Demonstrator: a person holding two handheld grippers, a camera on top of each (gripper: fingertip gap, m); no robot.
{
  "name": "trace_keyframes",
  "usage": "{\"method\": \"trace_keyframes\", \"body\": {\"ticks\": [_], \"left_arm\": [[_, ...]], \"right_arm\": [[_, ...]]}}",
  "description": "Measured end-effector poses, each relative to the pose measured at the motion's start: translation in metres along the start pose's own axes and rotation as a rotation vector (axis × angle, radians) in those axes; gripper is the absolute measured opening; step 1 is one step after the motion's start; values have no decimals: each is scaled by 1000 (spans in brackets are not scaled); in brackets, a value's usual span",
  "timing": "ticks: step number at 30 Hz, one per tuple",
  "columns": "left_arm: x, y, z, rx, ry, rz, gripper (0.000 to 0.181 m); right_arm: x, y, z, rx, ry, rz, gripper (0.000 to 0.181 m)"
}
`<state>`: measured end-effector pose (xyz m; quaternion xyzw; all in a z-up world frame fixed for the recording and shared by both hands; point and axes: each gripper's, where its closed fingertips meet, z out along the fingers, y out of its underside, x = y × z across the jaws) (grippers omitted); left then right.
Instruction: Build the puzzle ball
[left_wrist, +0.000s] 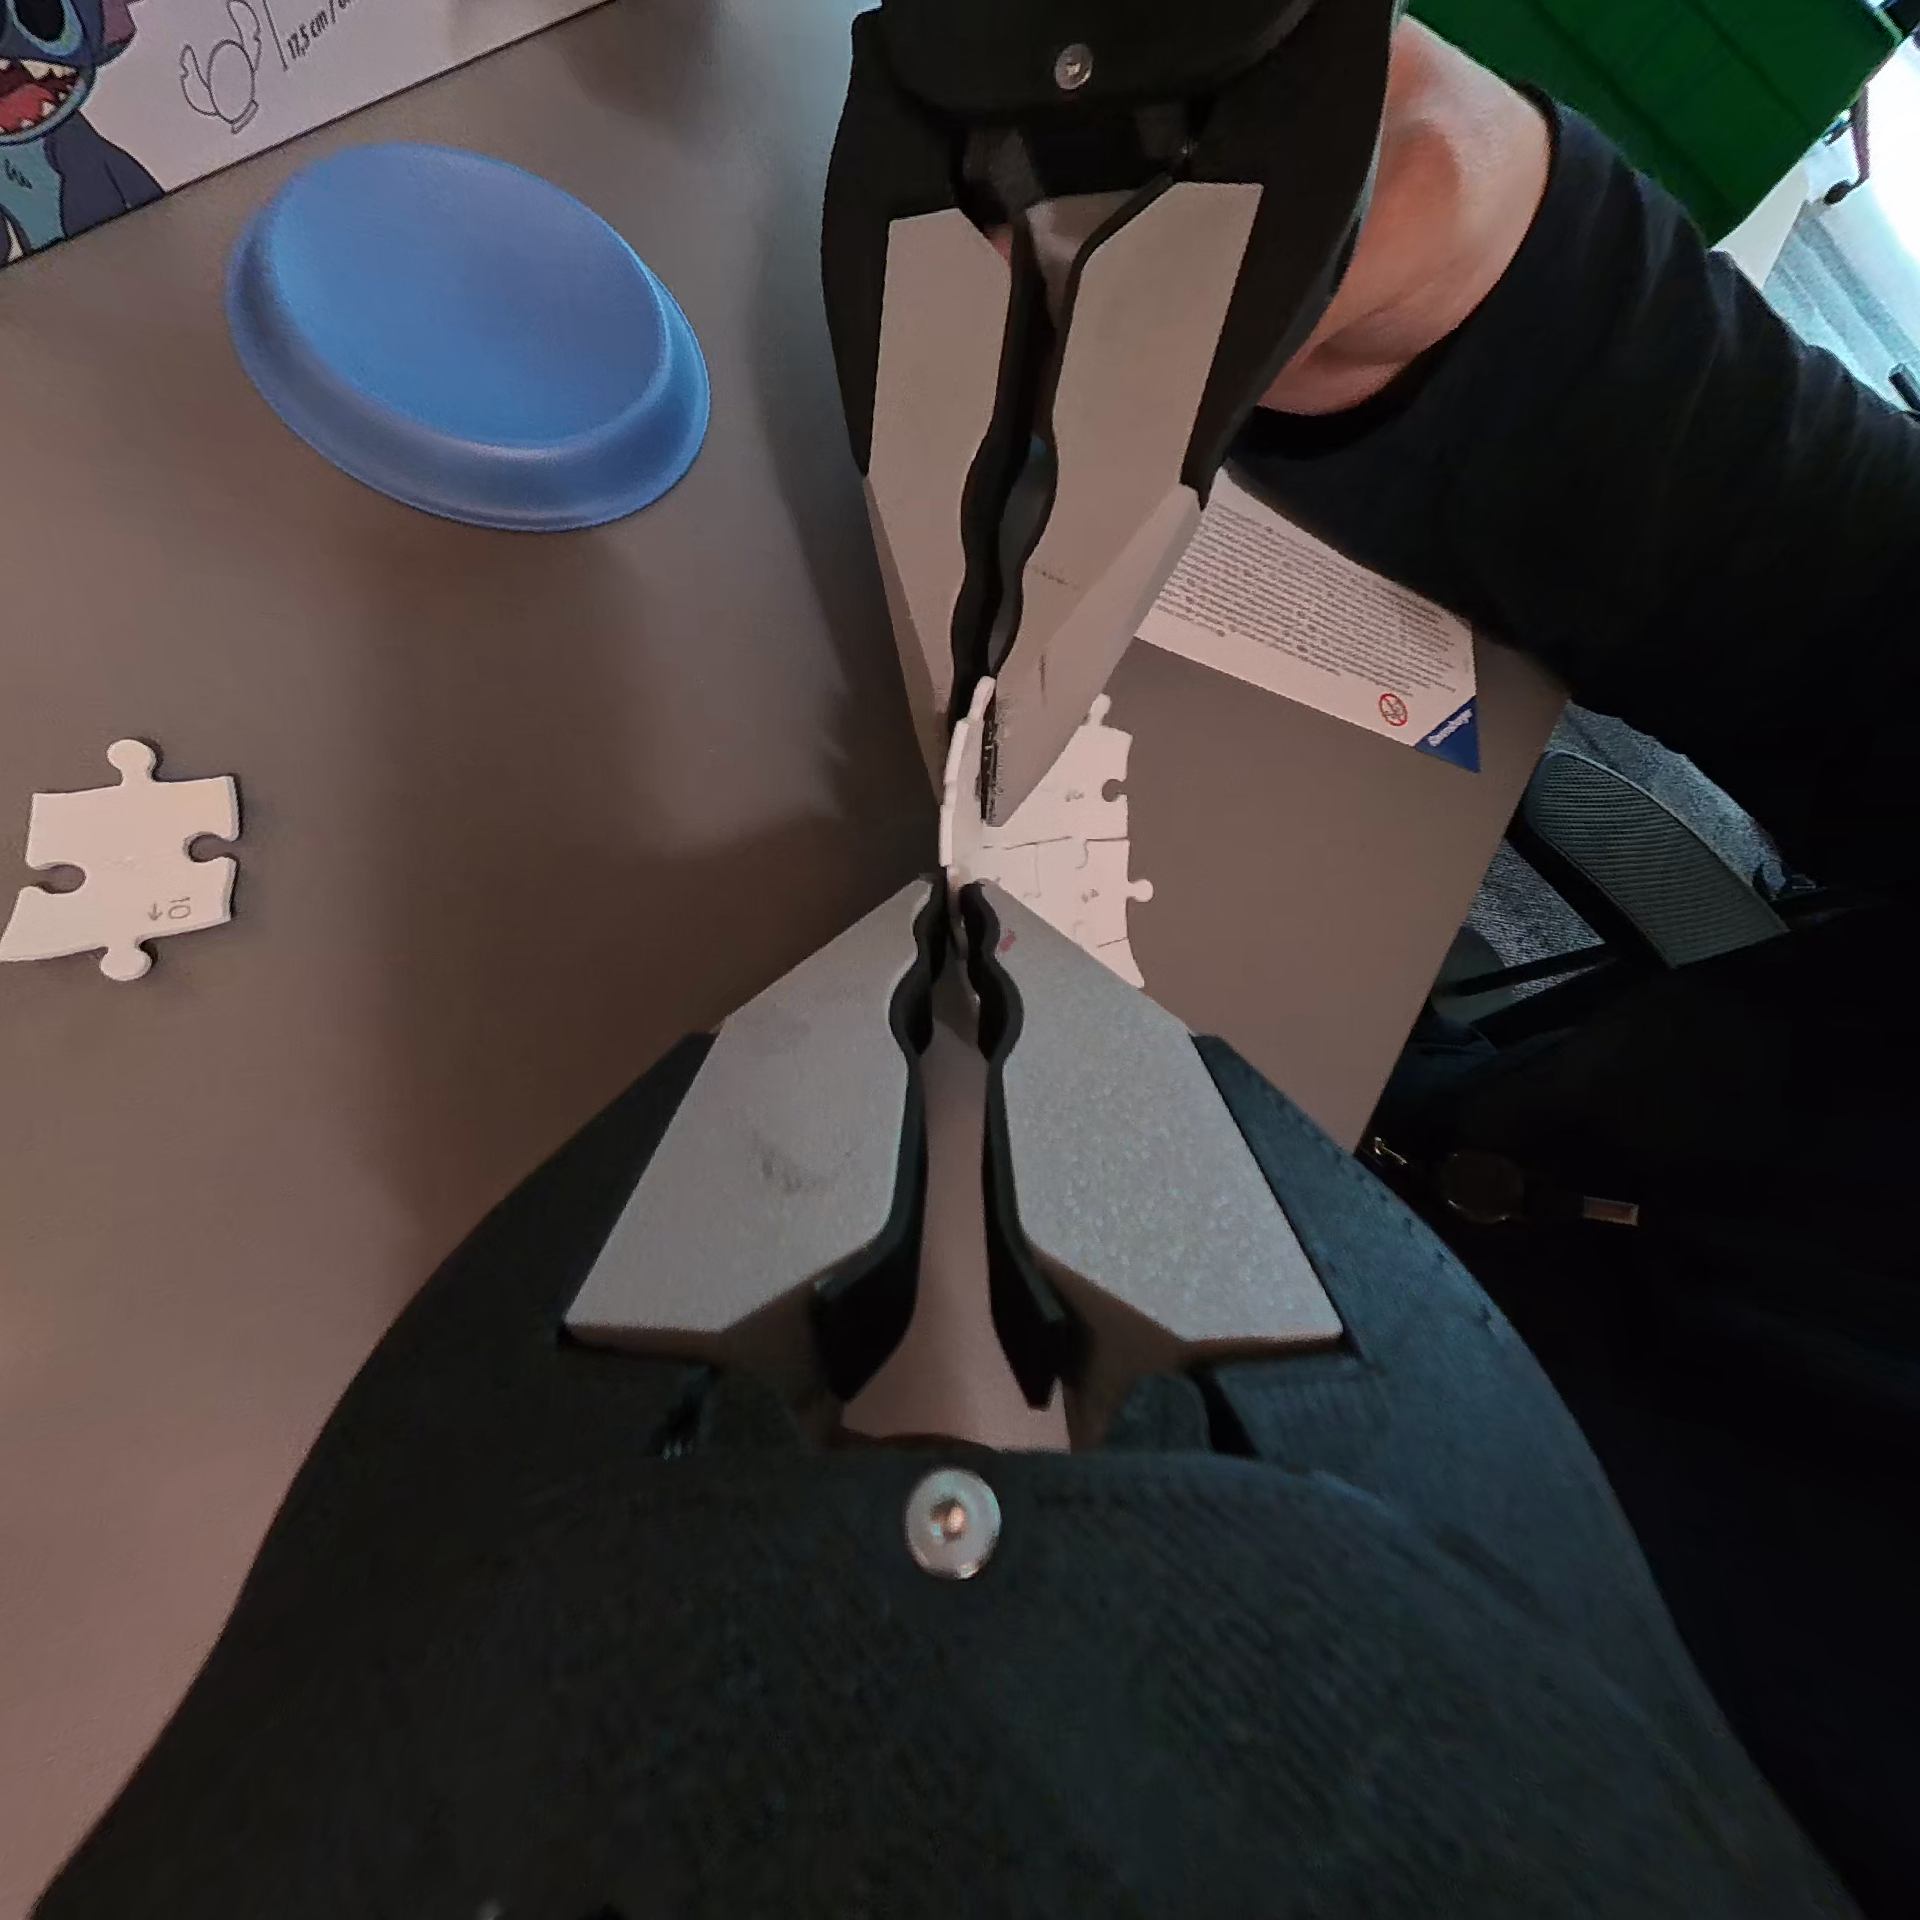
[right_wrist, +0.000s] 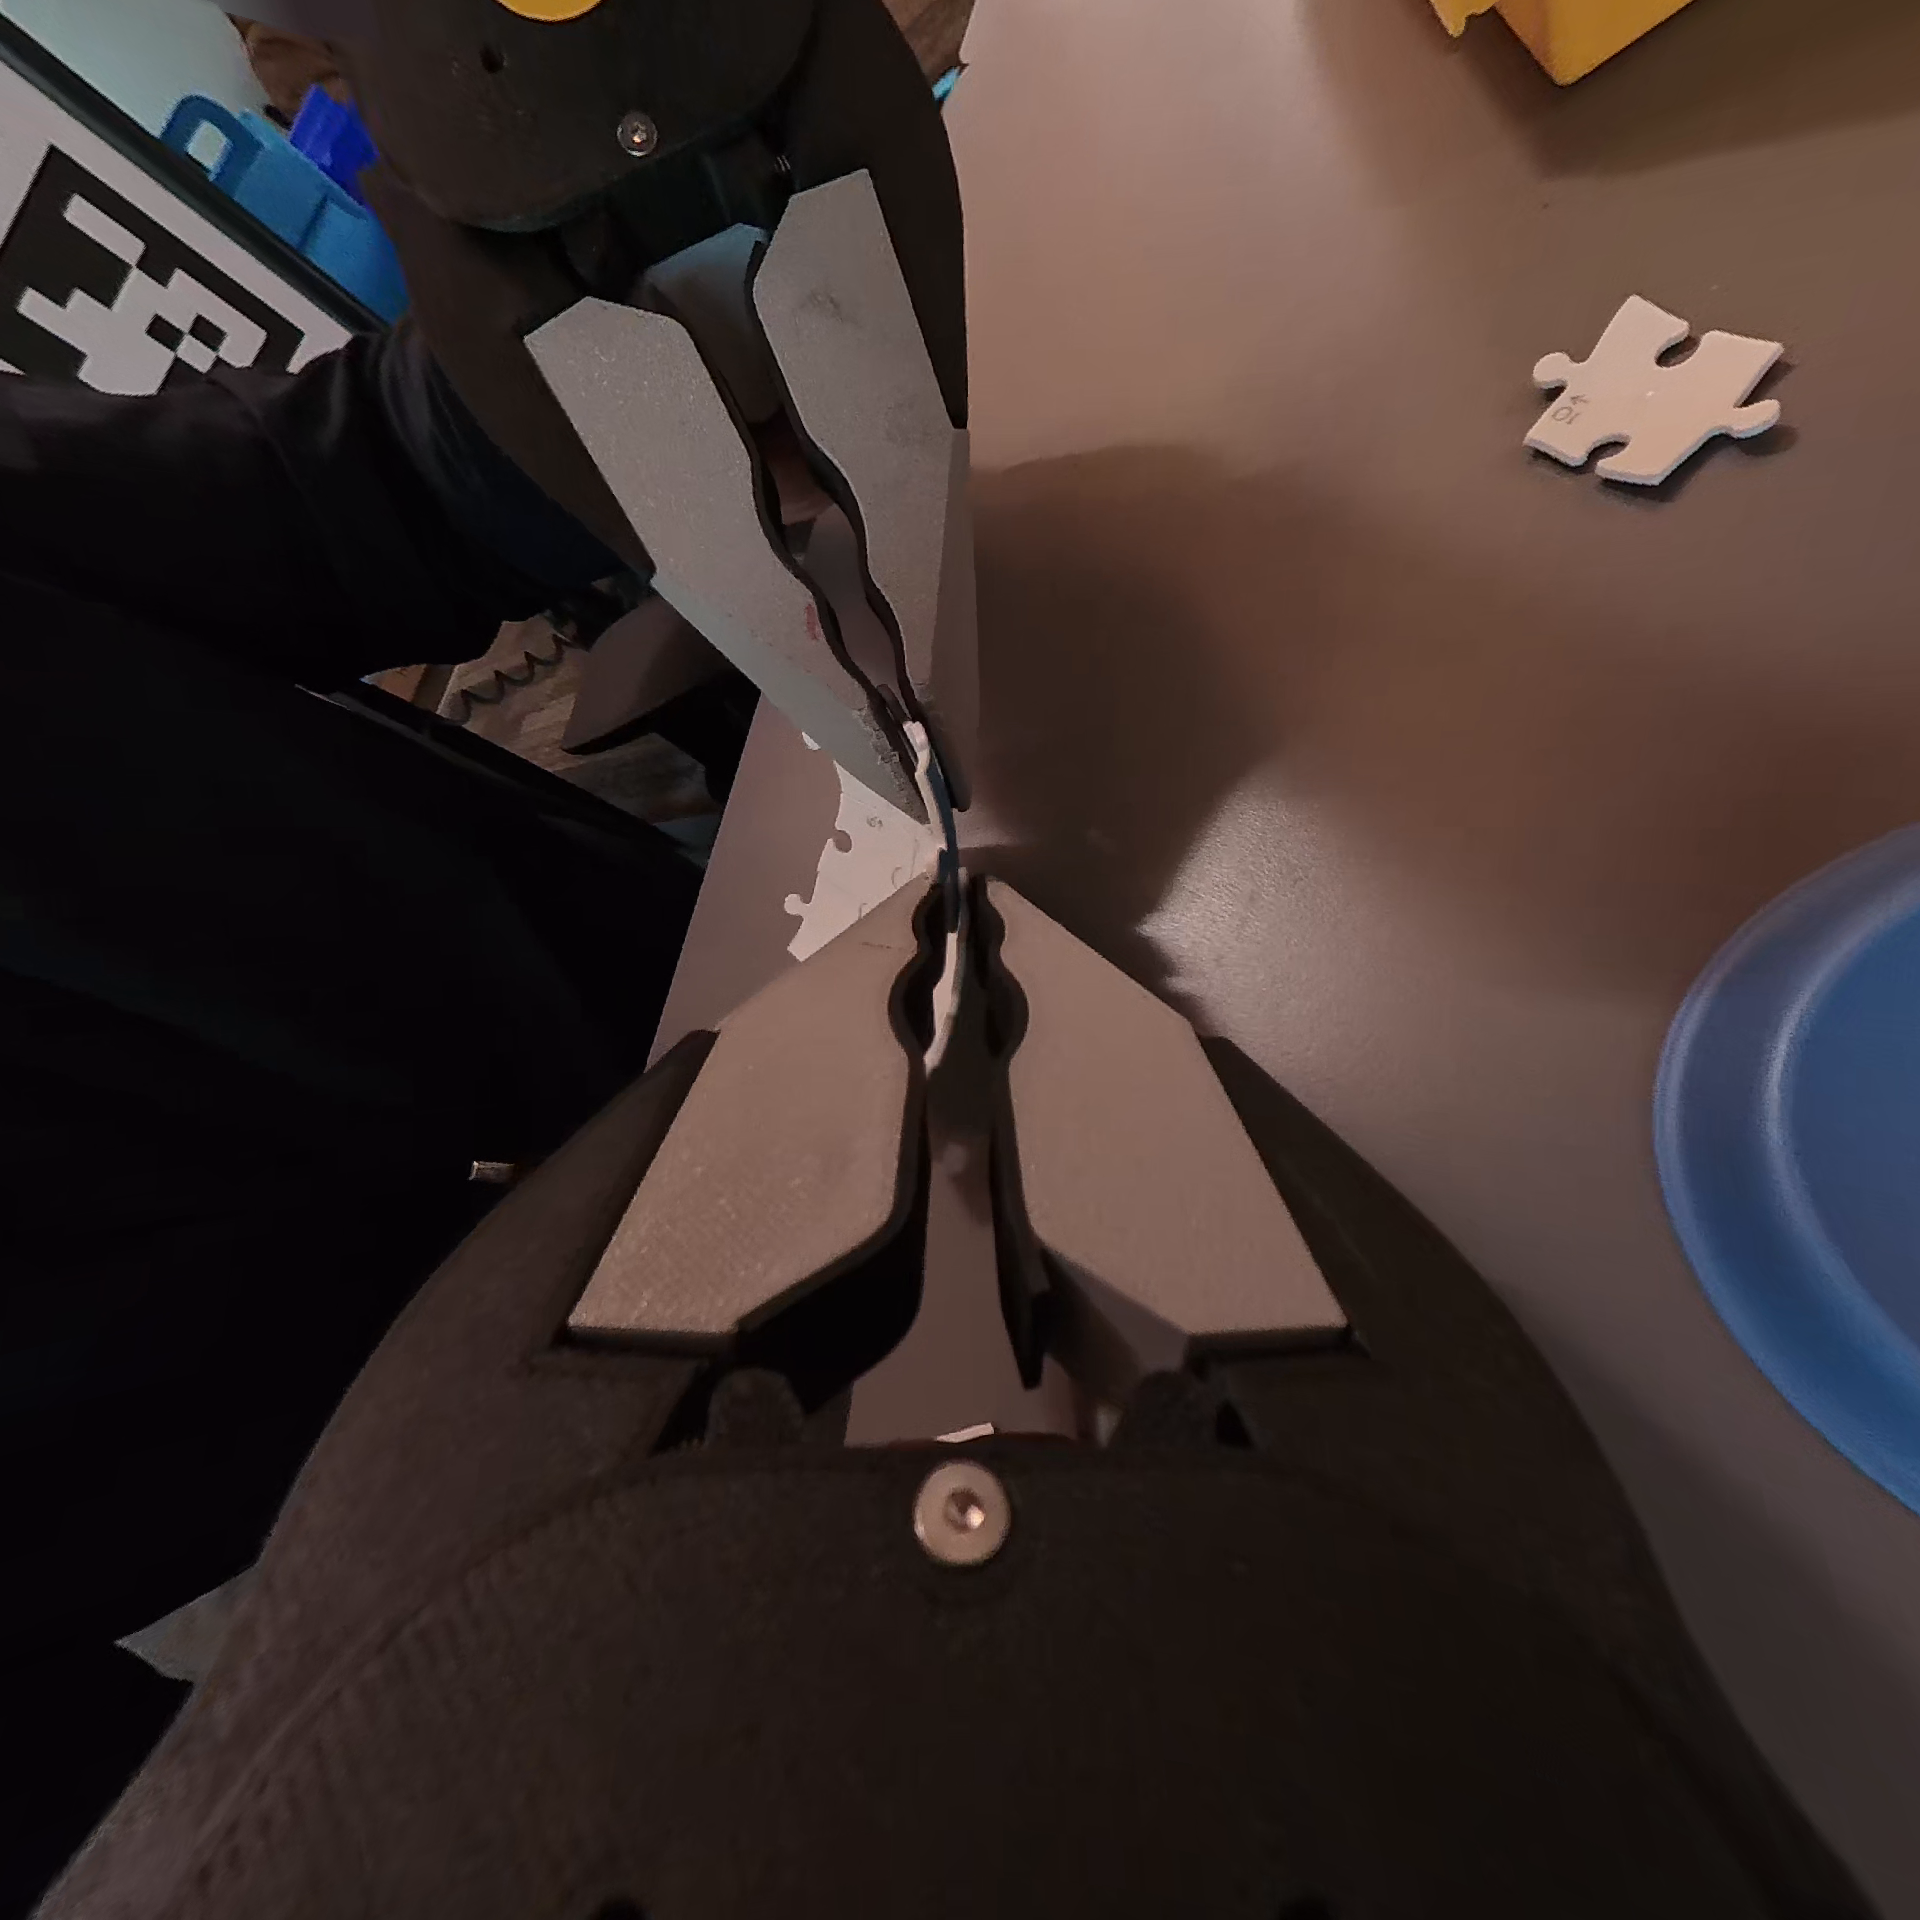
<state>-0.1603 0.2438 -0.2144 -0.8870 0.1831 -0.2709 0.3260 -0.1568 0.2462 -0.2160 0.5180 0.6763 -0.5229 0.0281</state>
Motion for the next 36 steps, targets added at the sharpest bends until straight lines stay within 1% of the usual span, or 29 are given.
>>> {"method": "trace_keyframes", "body": {"ticks": [5,8,12,16,21,23,26,31,36], "left_arm": [[3,-2,0,16,21,-11,0],[1,-7,-3,47,12,-17,0],[3,-6,-5,45,24,-19,1],[4,-11,-7,75,44,-36,0],[-1,-11,-7,69,24,-34,0],[-4,-13,-7,83,12,-44,0],[-7,-15,-9,101,10,-68,0],[-9,-12,-7,95,1,-76,0],[-7,-12,-7,95,6,-82,1]], "right_arm": [[-2,0,-2,-7,17,-44,0],[-2,-5,-5,29,26,-64,0],[-4,-6,-3,52,-22,-30,0],[-9,-10,-8,77,-58,-23,2],[-6,-13,-11,102,-62,6,5],[-2,-17,-12,122,-49,23,6],[-1,-22,-12,153,-73,60,5],[5,-20,-9,135,-20,36,0],[5,-19,-9,125,6,11,0]]}}
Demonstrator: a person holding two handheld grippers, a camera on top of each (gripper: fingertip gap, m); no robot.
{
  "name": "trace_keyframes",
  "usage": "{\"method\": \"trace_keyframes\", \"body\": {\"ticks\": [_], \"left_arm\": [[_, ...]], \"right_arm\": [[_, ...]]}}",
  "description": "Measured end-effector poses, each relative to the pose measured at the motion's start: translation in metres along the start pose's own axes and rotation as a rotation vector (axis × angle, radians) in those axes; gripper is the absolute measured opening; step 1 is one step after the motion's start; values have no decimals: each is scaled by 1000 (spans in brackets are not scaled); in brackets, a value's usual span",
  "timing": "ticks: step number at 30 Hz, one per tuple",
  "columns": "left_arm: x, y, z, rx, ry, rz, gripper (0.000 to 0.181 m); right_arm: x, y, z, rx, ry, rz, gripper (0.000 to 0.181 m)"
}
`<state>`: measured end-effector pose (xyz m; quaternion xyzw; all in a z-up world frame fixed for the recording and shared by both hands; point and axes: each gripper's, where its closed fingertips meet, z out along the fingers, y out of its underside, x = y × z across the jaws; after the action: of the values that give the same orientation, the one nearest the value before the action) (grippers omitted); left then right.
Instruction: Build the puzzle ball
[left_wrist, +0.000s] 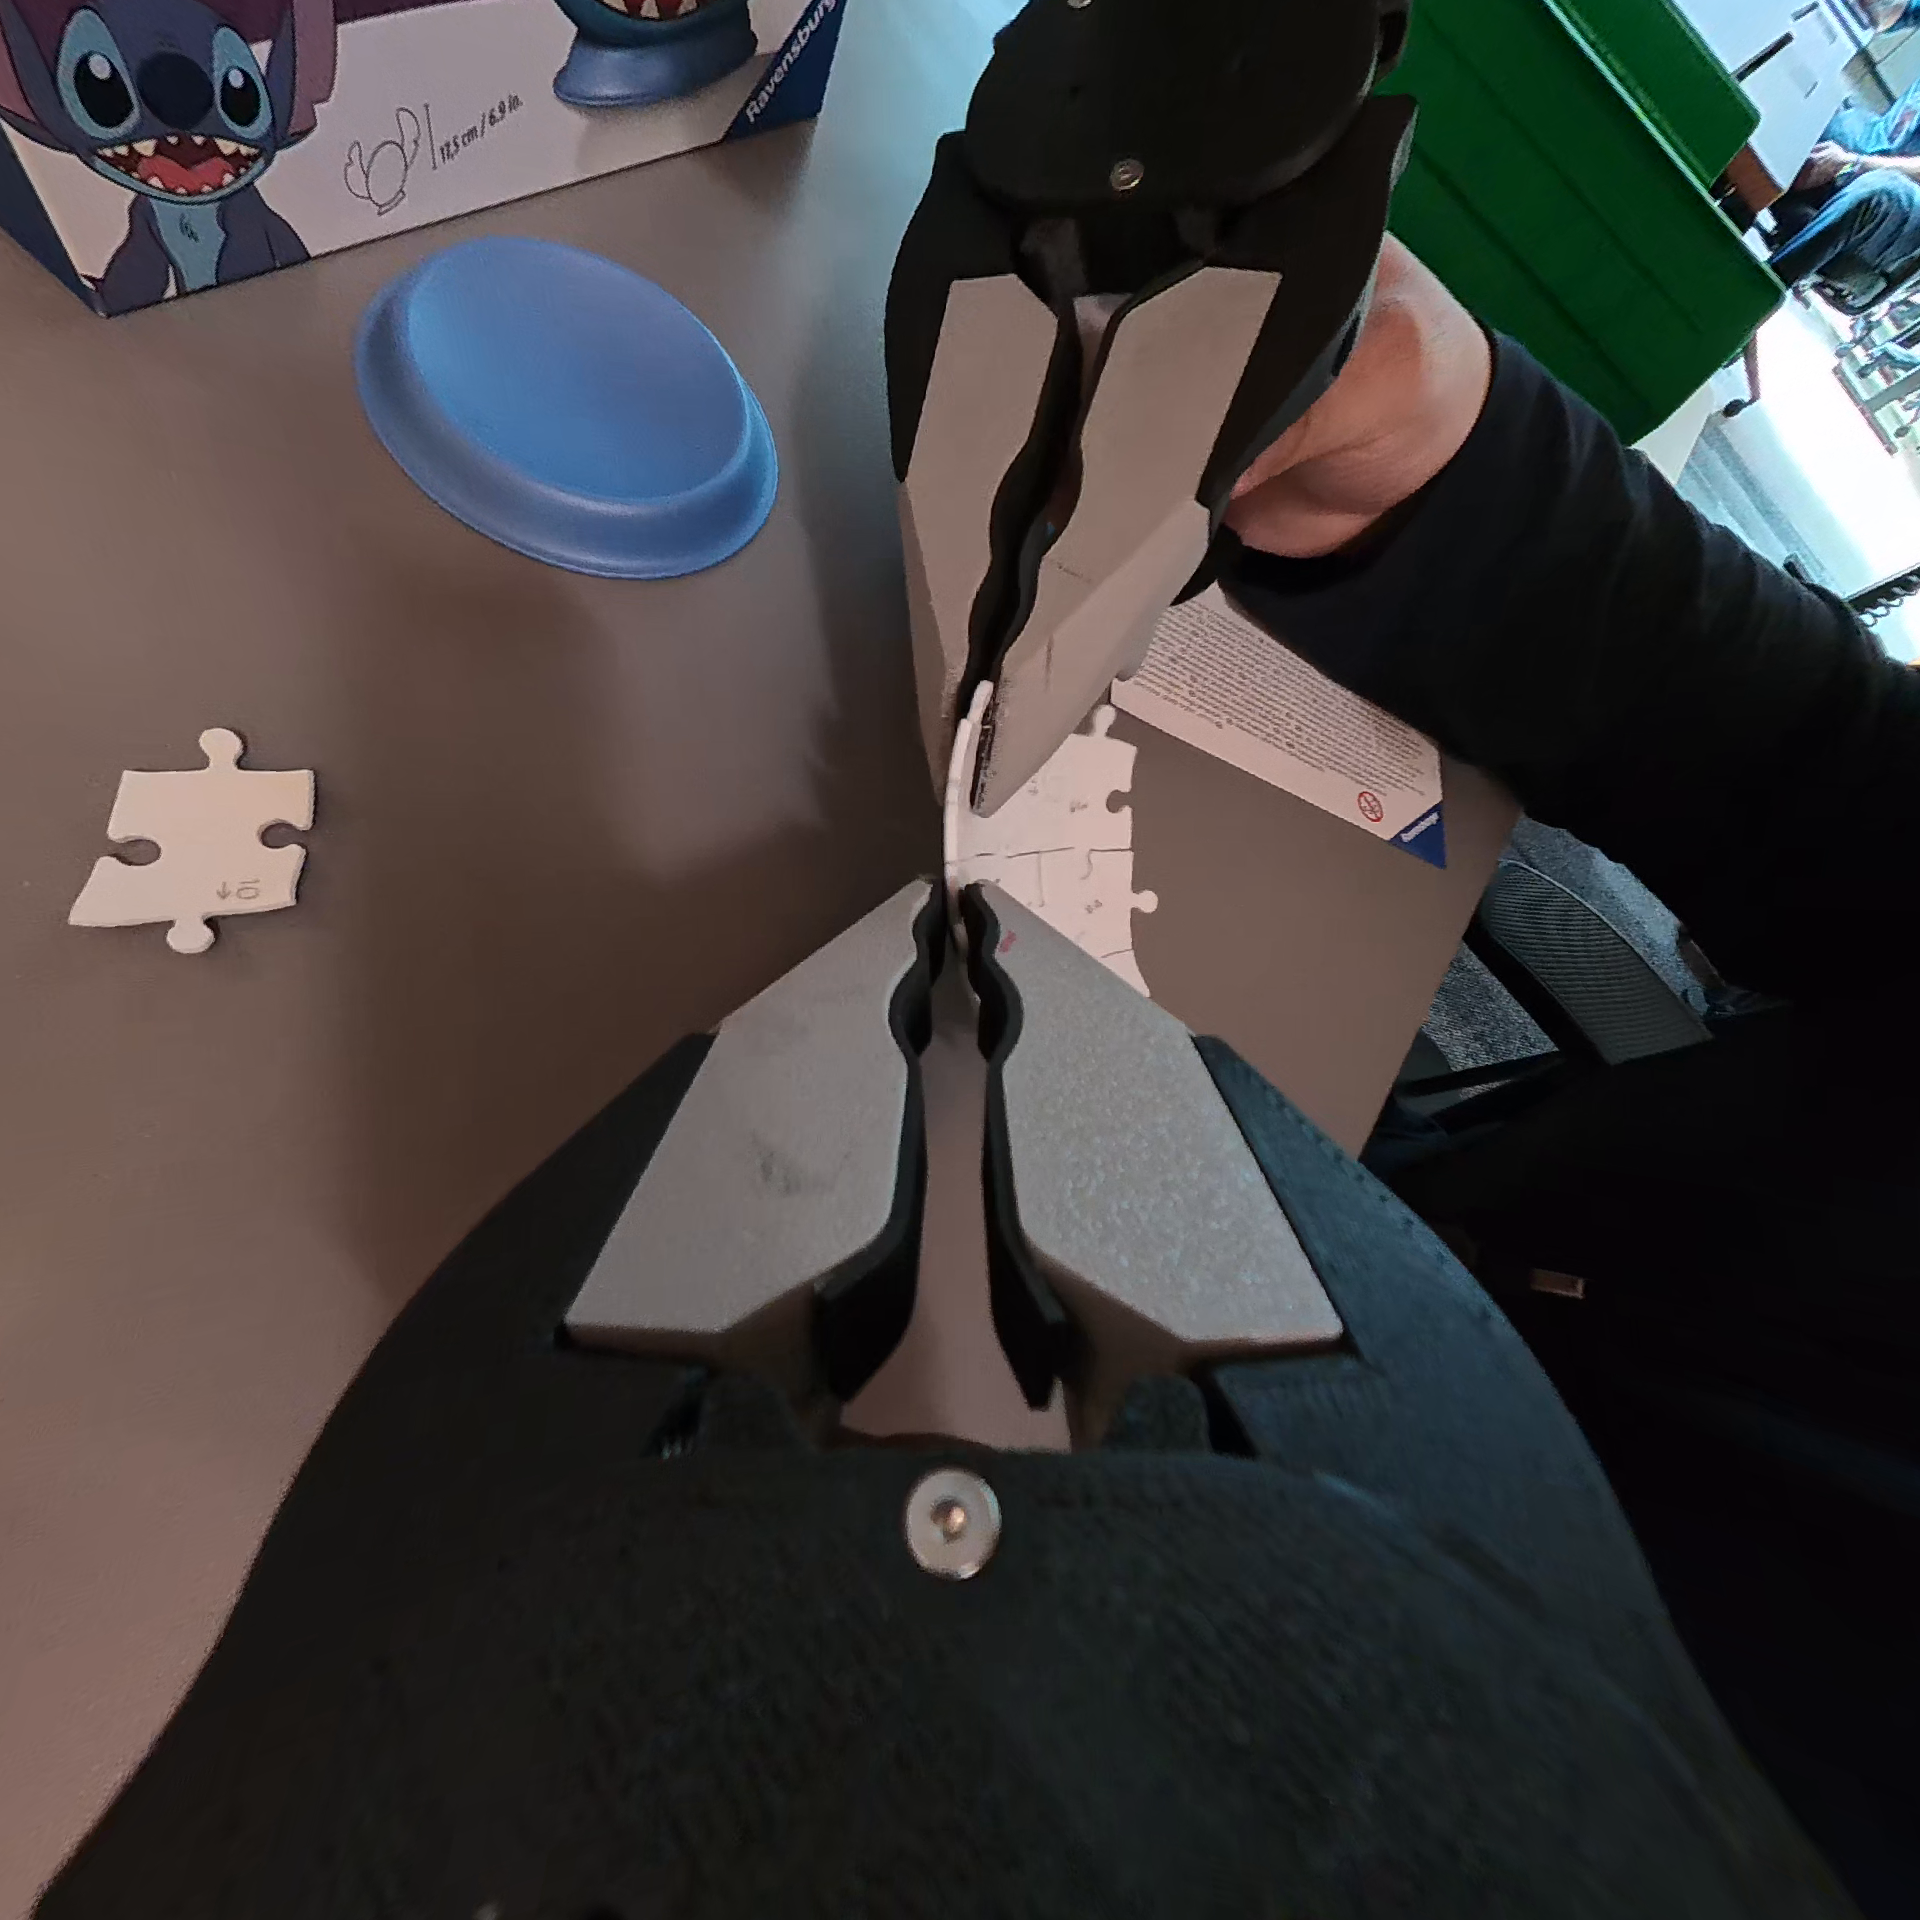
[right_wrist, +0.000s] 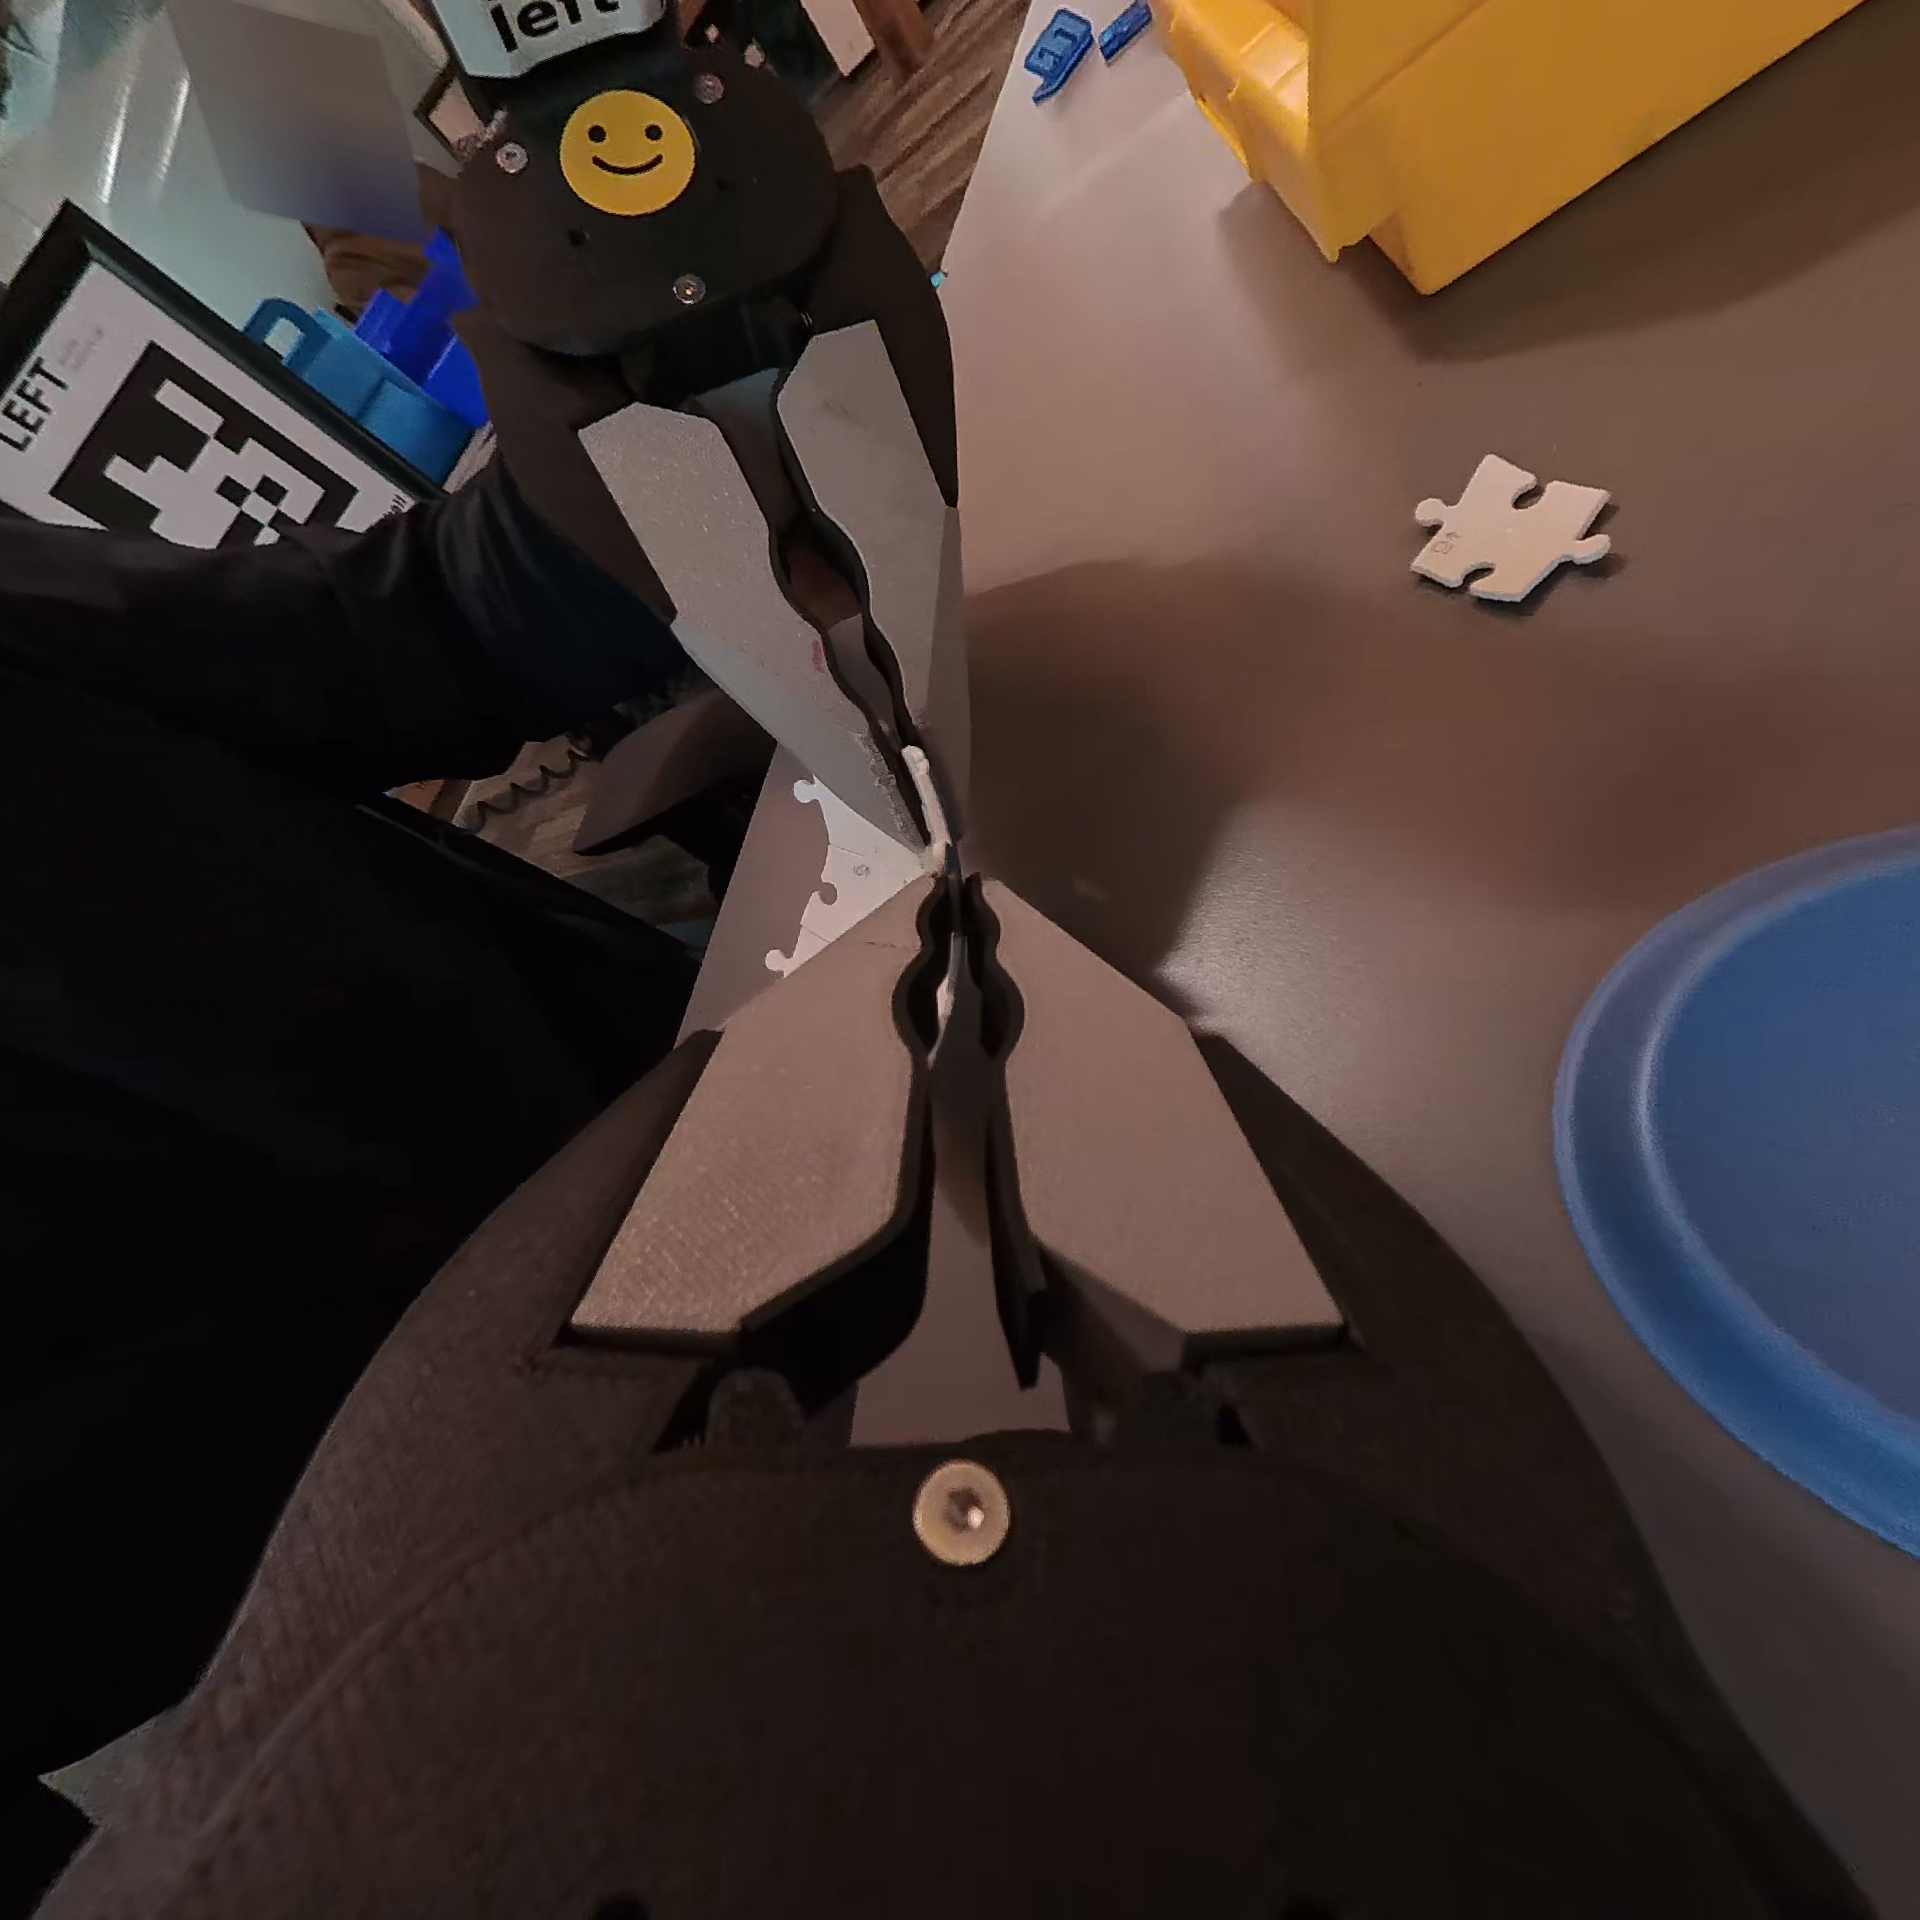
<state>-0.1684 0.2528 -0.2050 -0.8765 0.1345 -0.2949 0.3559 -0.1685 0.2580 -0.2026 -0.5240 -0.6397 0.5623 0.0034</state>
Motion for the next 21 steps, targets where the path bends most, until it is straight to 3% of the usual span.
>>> {"method": "trace_keyframes", "body": {"ticks": [10,11,13,14,18,21], "left_arm": [[-1,-6,-6,44,19,-31,0],[-1,-6,-6,49,16,-29,0],[-4,-2,-6,34,1,-22,0],[-4,0,-6,21,4,-22,0],[-7,7,-3,-28,28,-34,0],[-9,15,4,-89,40,-31,0]], "right_arm": [[-2,-7,0,40,-23,14,0],[-3,-7,-1,35,-32,23,4],[-2,-7,-7,33,-37,54,31],[-2,-10,-12,52,-44,64,27],[16,-10,-27,73,65,61,20],[29,-5,-27,22,189,-2,24]]}}
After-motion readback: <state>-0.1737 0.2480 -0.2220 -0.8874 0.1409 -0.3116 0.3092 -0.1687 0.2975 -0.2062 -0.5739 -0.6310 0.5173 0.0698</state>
